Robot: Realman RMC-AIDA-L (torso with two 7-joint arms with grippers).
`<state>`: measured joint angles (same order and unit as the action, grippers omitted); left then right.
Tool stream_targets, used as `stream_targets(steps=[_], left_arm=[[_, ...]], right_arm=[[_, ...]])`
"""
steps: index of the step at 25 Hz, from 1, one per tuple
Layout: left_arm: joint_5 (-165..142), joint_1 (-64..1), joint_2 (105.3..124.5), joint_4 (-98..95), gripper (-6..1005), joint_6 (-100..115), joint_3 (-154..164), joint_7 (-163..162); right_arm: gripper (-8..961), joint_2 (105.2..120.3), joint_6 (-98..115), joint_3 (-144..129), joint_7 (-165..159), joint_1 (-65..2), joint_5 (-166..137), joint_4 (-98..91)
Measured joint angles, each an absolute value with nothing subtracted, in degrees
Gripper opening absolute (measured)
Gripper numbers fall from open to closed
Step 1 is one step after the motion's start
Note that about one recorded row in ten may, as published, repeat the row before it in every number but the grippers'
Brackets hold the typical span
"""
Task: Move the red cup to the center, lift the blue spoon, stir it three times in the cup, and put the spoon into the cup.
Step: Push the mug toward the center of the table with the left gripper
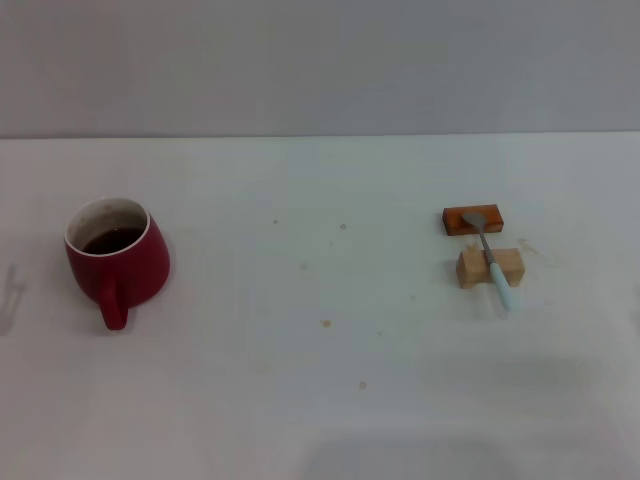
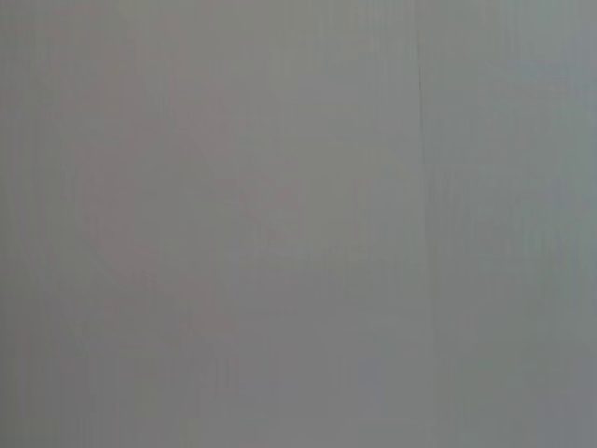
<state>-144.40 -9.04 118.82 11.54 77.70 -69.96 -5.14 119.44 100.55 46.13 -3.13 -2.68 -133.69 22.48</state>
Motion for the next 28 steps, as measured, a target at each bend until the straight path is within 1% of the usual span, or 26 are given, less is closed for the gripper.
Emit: stream_targets(steps=[19,25,28], left_arm=[[-144.7,-9.2,118.82,11.9,846,77.6,-69.7,-4.9],[-144.4,-10.3,118.73,11.8,782,75.9,-69.3,-2.1],[-144.4,-10.4,118.73,11.8,671,75.7,-69.3,-1.8]], right_arm=[[779,119.45,100.6,45.6,-3.3,-3.3,-133.4,21.8],[779,119.45,100.9,45.6,-3.3,-3.3,-133.3,21.8],[779,119.45,101.0,45.6,-3.3,-3.3,-133.3,21.8]])
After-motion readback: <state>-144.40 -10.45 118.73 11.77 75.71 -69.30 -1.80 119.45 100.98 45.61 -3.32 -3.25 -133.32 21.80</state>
